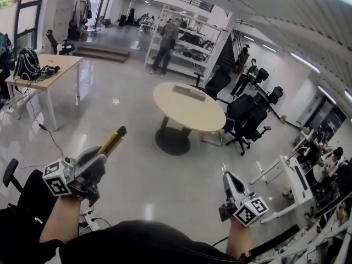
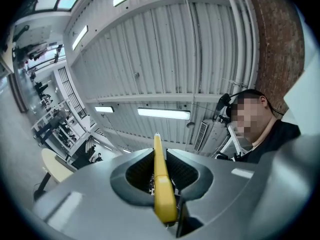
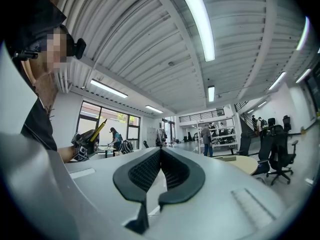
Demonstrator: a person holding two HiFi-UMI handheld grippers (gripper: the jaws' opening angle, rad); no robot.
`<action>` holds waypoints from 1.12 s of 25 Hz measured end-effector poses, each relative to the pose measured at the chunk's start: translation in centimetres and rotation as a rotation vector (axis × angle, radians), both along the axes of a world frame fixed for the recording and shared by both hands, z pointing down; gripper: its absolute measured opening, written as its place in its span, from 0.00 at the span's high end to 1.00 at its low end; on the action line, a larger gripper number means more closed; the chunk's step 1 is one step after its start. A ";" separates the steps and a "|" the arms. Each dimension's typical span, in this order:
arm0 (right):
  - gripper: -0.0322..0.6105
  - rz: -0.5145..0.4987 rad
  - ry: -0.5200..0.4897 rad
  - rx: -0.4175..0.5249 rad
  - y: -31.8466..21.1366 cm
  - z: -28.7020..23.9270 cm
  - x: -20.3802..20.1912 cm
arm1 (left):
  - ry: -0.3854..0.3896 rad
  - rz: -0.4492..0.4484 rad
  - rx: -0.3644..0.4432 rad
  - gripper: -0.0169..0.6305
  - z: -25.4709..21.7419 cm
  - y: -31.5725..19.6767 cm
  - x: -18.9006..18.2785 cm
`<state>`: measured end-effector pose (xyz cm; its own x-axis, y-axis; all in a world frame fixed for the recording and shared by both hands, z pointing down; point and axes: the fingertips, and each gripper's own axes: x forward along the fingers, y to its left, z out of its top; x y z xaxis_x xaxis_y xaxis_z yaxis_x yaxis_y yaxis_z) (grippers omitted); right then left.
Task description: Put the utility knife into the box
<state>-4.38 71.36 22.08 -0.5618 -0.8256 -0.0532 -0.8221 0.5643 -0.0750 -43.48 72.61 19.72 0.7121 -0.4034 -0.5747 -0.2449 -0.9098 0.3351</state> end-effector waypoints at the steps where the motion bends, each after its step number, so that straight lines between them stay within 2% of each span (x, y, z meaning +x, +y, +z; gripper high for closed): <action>1: 0.93 0.003 0.001 -0.009 -0.2 0.1 -0.5 | 0.000 0.007 -0.006 0.86 0.2 -0.3 -0.3; 8: 0.93 0.020 0.028 -0.040 -1.7 0.9 -1.9 | 0.010 0.041 -0.044 0.86 1.9 -2.9 -1.1; 15: 0.93 0.005 -0.006 -0.041 -5.2 2.7 1.9 | -0.020 0.035 -0.060 0.86 3.1 -6.0 3.1; 22: 0.93 -0.063 -0.074 -0.045 -9.9 3.3 10.5 | -0.051 -0.026 -0.044 0.86 1.5 -8.2 12.1; 26: 0.93 -0.100 -0.048 -0.027 -12.3 3.0 16.2 | -0.070 -0.039 -0.036 0.86 1.0 -9.8 19.0; 28: 0.93 -0.108 -0.042 -0.023 -13.4 3.0 18.9 | -0.052 -0.035 -0.031 0.86 0.7 -10.6 22.1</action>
